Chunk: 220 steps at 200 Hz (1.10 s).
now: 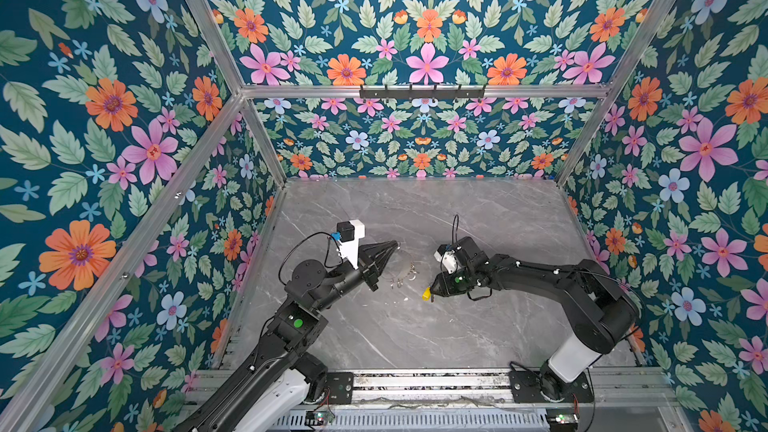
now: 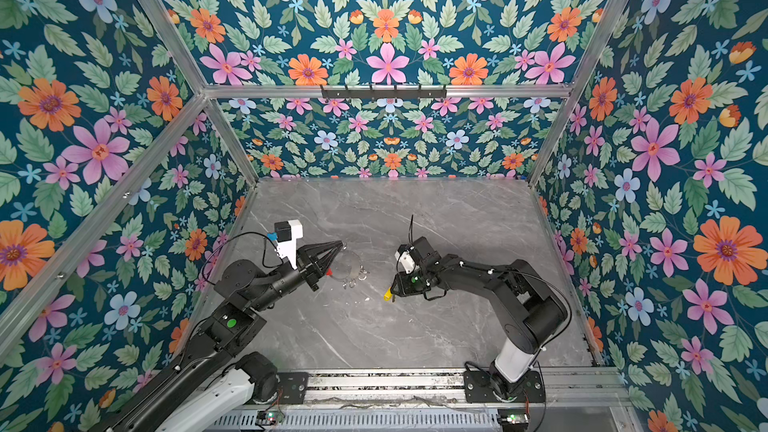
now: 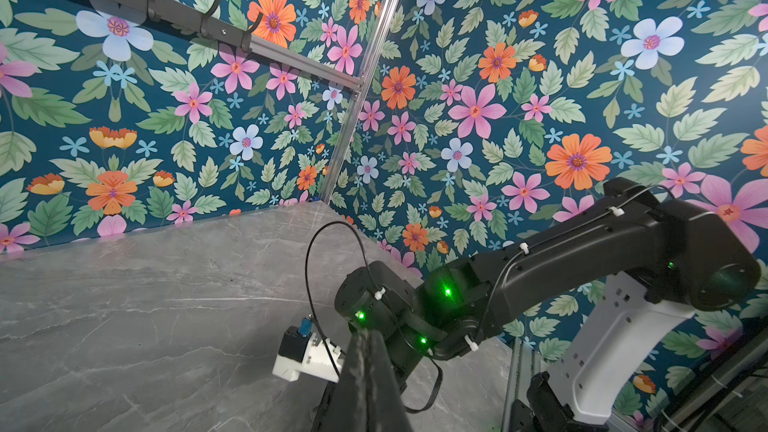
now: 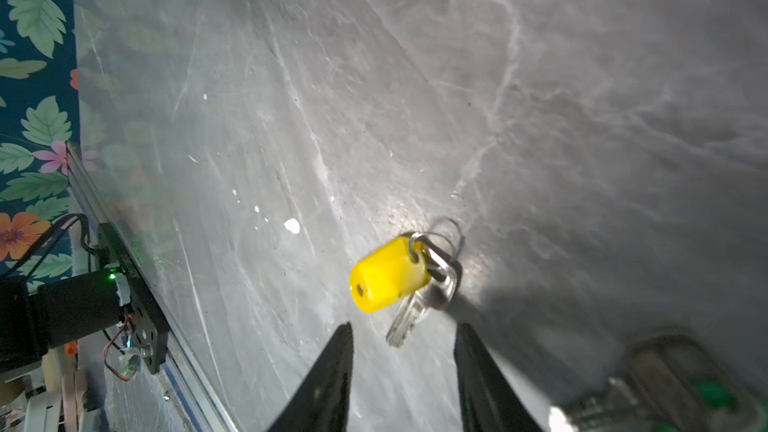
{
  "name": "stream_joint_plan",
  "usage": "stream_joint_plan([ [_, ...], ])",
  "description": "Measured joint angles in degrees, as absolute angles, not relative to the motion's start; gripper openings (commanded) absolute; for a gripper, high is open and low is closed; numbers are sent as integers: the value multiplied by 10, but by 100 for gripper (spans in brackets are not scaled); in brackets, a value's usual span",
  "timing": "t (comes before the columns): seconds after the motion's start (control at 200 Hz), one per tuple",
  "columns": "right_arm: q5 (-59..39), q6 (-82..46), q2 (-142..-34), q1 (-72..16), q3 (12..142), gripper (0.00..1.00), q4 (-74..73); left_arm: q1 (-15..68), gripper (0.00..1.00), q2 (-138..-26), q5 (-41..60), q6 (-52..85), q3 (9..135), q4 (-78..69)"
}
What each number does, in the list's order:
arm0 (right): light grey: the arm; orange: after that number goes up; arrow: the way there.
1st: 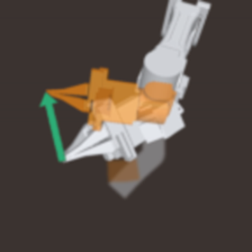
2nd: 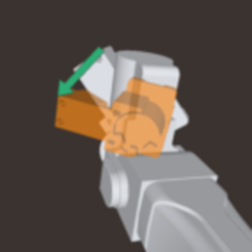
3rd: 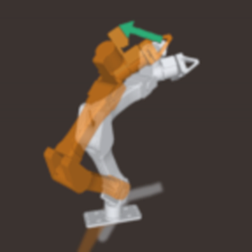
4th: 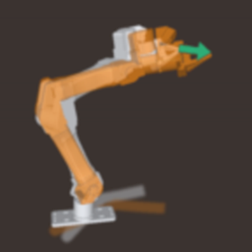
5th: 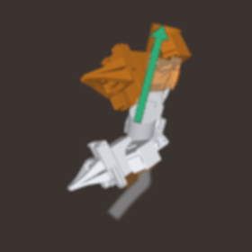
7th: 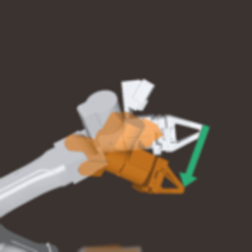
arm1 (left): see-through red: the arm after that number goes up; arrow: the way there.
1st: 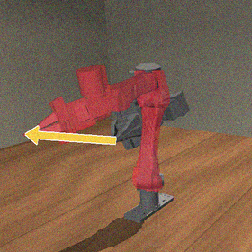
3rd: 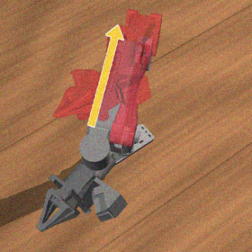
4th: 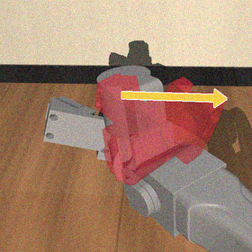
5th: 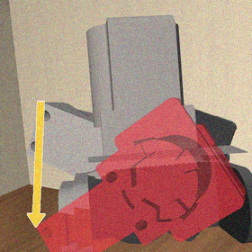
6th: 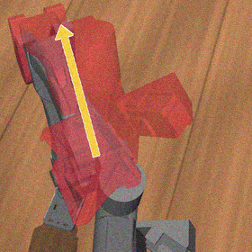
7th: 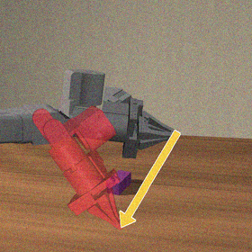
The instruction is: Remove the keys from the keyring
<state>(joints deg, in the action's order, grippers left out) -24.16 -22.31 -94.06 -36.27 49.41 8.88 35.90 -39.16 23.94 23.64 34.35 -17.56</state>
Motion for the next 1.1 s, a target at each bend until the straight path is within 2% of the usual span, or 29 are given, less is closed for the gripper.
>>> stream_joint_plan([
  [0.15,-221,-223,-869,-369,495,45,103,359,0,-392,239,236,343,-176],
  [0.38,-226,-190,-691,-419,498,46,85,359,0,-397,239,237,344,-176],
  [0.565,-248,-159,-600,-451,500,52,30,359,0,-402,239,241,344,-184],
  [0.69,-276,-152,-607,-452,520,54,2,359,0,-405,240,242,344,-185],
  [0.745,-291,-149,-627,-453,537,61,0,359,0,-407,240,244,344,-186],
  [0.91,-324,-136,-678,-453,572,62,-2,359,0,-412,243,251,347,-188],
  [1.0,-331,-132,-699,-453,587,55,-3,359,0,-414,247,252,349,-189],
  [1.1,-341,-129,-723,-453,604,41,-3,359,0,-415,252,254,351,-190],
])
